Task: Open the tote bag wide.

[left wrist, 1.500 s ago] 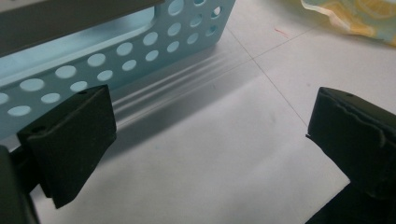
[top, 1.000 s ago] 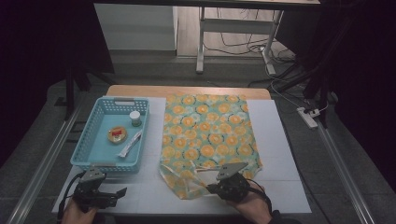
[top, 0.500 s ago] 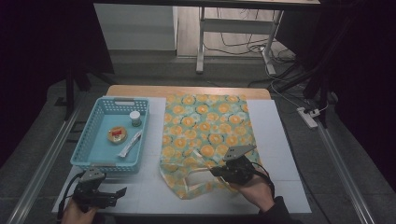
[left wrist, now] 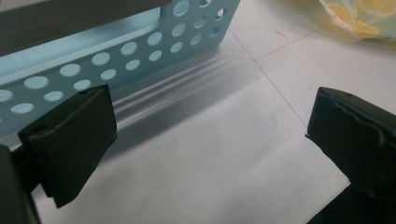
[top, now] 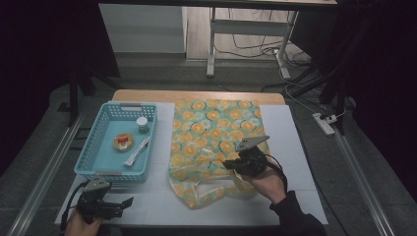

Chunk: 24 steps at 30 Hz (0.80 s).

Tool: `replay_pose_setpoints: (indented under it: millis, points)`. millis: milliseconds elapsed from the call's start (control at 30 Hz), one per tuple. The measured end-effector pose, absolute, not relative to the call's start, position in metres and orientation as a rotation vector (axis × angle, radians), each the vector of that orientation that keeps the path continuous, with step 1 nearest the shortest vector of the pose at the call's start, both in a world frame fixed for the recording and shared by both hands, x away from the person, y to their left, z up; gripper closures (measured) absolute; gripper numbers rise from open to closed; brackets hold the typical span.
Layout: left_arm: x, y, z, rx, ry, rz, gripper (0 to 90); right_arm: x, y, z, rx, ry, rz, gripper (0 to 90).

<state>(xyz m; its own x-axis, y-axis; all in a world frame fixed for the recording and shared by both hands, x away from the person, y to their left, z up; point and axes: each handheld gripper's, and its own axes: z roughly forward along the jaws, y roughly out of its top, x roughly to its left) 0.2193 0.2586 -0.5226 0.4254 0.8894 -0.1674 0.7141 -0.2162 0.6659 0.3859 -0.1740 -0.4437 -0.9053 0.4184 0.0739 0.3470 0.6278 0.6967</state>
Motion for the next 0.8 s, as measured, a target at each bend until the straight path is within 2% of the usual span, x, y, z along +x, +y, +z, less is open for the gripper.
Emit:
replay_pose_setpoints:
  millis: [800]
  points:
    - [0.220,0.259,-0.523,1.991,1.353,0.326,1.9,0.463,-0.165,-0.448,0.768,2.728,1.140,89.6]
